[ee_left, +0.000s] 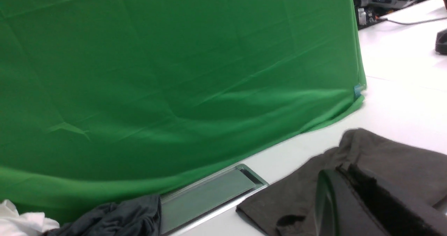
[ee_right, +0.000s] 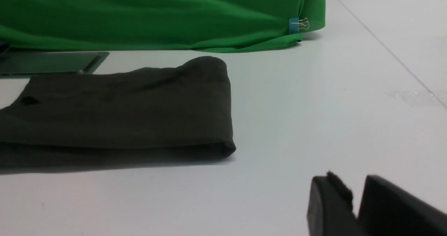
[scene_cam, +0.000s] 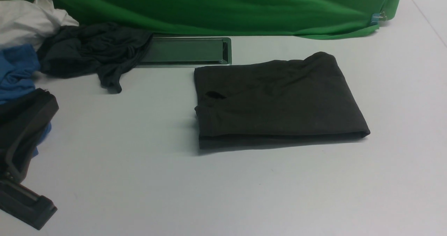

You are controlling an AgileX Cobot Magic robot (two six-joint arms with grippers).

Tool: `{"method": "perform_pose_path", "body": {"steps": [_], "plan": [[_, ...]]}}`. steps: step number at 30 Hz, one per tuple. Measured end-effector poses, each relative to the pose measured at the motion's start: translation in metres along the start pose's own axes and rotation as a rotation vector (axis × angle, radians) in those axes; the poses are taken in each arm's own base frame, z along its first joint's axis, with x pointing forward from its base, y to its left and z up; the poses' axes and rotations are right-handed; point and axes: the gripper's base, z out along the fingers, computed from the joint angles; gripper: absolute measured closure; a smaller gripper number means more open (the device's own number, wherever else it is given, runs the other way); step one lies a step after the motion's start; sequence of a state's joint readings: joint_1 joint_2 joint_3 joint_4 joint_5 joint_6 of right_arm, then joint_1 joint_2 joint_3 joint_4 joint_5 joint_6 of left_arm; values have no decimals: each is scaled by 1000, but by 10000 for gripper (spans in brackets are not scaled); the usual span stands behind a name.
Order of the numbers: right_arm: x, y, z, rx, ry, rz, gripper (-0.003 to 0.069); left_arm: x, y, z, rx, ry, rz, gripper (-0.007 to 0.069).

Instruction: Fold a long-sleeved shirt on a white desktop.

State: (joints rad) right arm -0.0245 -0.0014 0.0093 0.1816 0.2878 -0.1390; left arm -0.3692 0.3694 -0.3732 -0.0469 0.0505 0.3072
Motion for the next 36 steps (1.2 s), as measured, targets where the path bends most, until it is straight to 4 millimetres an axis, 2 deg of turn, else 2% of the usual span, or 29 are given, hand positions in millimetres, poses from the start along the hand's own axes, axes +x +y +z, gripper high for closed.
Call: {"method": "perform_pose_path", "body": {"steps": [4, 6, 7, 8, 9, 11, 16, 19, 36], "plan": [[0, 0, 0, 0, 0, 0, 512, 25, 3, -14, -131, -33, -9, 604], [0, 0, 0, 0, 0, 0, 507, 51, 3, -24, -243, 1, -27, 604], [0, 0, 0, 0, 0, 0, 507, 51, 4, -25, -254, -3, -29, 604], [0, 0, 0, 0, 0, 0, 504, 68, 3, -31, -322, 26, -54, 604], [0, 0, 0, 0, 0, 0, 503, 73, 2, -32, -337, 32, -68, 604], [0, 0, 0, 0, 0, 0, 497, 94, -1, -38, -395, 61, -109, 604], [0, 0, 0, 0, 0, 0, 489, 117, -8, -42, -386, 230, -201, 604], [0, 0, 0, 0, 1, 0, 479, 121, -10, -43, -368, 278, -217, 604], [0, 0, 0, 0, 1, 0, 440, 121, -10, -43, -365, 276, -221, 604]]}}
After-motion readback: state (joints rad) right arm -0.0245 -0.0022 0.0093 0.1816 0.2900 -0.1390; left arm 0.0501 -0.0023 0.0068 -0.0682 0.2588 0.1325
